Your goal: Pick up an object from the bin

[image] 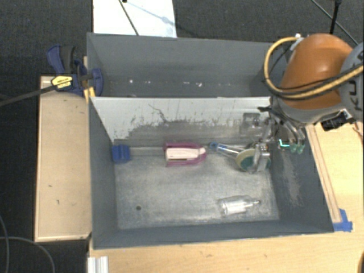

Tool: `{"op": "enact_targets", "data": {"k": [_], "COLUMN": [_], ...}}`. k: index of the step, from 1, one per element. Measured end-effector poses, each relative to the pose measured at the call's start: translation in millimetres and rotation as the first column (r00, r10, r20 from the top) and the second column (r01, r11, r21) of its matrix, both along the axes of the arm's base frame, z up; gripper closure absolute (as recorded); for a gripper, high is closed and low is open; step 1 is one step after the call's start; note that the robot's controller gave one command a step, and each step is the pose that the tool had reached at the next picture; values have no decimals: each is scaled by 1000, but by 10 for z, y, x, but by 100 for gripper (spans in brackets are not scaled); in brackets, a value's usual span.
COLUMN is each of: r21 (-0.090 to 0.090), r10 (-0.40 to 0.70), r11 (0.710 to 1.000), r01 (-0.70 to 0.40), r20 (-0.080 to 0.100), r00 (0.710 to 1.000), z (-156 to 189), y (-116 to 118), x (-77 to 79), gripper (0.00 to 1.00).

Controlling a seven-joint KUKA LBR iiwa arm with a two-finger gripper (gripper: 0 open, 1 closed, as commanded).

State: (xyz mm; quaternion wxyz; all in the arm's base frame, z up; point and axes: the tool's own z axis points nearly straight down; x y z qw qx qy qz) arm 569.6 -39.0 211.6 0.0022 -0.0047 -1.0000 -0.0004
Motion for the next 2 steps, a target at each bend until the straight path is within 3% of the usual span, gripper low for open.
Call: {"op": "enact_targets", "data": {"k": [1, 2], "r21": [1, 0], "r10": [-216, -211], "r11": [976, 978], "r01": [216, 211], "r20": [25, 42], "r00": [976, 977], "z": [-1251, -1183], "y": [-697, -700], "x": [-224, -171], "gripper": [0, 100]}}
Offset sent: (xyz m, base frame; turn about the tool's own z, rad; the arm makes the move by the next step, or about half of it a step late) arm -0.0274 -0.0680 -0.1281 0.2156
